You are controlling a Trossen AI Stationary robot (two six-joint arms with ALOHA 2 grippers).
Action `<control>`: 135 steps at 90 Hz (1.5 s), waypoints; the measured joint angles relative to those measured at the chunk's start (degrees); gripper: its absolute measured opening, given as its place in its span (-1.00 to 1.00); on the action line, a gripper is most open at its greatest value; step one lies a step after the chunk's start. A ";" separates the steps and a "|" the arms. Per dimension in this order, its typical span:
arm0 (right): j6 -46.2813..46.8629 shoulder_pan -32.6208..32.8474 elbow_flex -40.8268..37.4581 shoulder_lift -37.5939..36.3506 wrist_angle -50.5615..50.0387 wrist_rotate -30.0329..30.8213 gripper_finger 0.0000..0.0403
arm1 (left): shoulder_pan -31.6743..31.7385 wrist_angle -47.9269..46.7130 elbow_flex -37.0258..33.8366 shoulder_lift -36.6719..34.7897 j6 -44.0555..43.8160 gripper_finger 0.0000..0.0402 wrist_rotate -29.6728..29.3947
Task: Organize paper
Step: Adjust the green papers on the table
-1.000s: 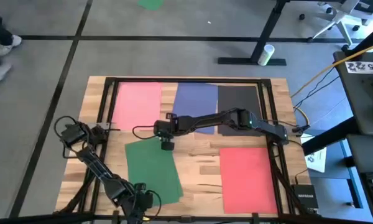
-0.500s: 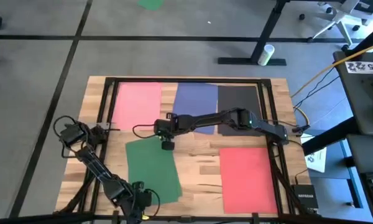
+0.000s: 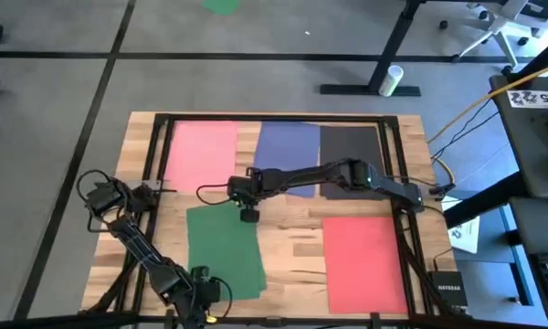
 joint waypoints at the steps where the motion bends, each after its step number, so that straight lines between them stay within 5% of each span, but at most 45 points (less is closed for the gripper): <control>1: 0.02 0.03 -0.01 0.00 -0.09 0.05 -1.00 | 0.00 -0.01 0.00 -0.01 -0.06 -1.00 0.04; 135: 2.21 1.47 -0.01 -0.13 -4.17 -1.65 -1.00 | -1.66 -5.00 0.29 -1.66 -3.62 -1.00 0.00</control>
